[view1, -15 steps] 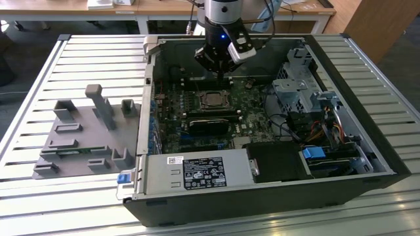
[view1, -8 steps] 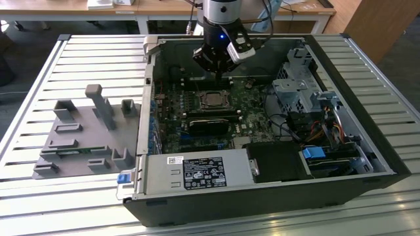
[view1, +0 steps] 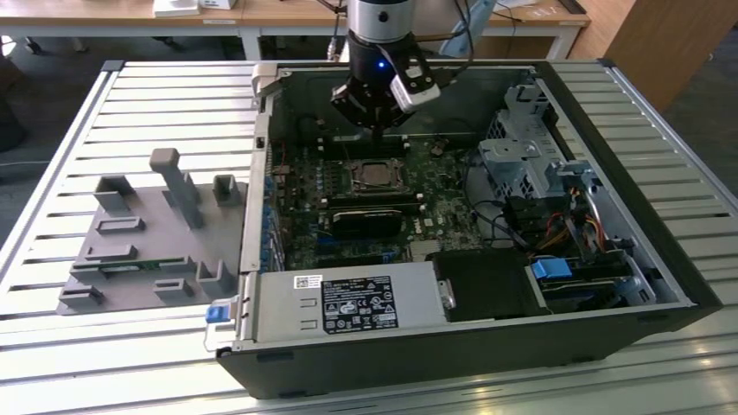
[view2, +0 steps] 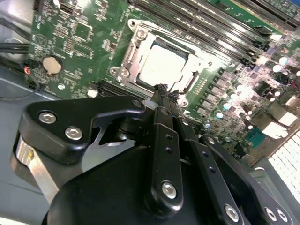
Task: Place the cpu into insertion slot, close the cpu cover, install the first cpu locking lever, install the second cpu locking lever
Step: 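Install the first cpu locking lever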
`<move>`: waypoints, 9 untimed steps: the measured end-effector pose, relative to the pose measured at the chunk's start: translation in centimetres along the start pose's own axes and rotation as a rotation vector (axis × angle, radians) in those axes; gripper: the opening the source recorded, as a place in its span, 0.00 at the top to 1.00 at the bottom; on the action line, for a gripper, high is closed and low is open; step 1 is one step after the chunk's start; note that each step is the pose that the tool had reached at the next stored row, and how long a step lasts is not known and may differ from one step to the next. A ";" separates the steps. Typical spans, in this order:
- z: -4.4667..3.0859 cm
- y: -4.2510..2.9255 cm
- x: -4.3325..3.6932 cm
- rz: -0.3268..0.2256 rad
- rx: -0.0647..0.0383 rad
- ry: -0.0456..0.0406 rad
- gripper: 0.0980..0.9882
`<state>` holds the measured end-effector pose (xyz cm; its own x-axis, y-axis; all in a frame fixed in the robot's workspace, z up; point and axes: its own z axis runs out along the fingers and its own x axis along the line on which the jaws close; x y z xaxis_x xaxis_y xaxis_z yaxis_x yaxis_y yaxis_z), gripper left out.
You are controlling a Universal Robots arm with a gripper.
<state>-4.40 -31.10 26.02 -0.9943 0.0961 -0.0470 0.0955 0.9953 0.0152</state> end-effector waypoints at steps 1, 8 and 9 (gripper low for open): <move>-0.01 -0.03 0.18 0.000 0.000 0.0000 0.99; -0.03 -0.18 1.41 -0.004 0.000 0.0000 0.99; -0.01 -0.19 1.57 -0.004 0.000 0.0000 0.99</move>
<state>-5.98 -31.14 25.95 -0.9947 0.0918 -0.0471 0.0912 0.9957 0.0154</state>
